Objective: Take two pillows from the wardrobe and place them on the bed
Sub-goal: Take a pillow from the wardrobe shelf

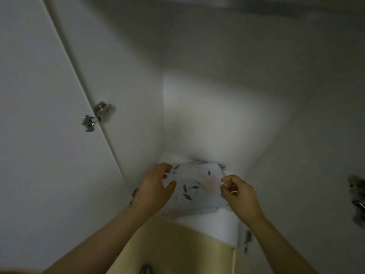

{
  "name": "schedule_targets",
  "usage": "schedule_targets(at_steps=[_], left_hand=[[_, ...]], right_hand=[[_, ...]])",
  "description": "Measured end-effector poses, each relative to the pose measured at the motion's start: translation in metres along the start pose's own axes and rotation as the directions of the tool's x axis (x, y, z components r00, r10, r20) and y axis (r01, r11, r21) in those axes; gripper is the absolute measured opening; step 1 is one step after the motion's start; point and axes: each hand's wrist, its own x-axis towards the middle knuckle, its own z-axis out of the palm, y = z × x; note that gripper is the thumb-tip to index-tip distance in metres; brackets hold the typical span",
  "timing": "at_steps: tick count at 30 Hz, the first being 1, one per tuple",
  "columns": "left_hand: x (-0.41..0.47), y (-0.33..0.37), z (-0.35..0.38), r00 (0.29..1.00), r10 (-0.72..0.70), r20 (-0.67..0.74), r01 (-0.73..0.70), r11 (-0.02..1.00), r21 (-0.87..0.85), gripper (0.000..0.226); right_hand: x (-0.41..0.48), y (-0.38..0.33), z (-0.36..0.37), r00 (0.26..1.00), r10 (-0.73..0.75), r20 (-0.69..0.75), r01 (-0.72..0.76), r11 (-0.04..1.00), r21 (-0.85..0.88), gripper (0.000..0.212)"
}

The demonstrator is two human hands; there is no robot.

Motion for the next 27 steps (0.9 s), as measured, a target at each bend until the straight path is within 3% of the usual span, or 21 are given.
schedule_targets(at_steps=[8, 17, 27], left_hand=[[0.052, -0.089, 0.045, 0.978, -0.052, 0.204, 0.045, 0.998, 0.04, 0.035], [0.079, -0.147, 0.106, 0.965, -0.114, 0.236, 0.098, 0.992, 0.08, 0.034], [0.093, -0.228, 0.213, 0.933, -0.231, 0.275, 0.201, 0.971, 0.132, 0.037]], right_hand=[[0.026, 0.039, 0.055, 0.993, 0.118, 0.01, -0.115, 0.983, -0.144, 0.014], [0.059, 0.095, 0.093, 0.982, 0.145, 0.124, -0.112, 0.963, -0.245, 0.024], [0.115, 0.217, 0.135, 0.949, 0.181, 0.26, -0.073, 0.925, -0.374, 0.033]])
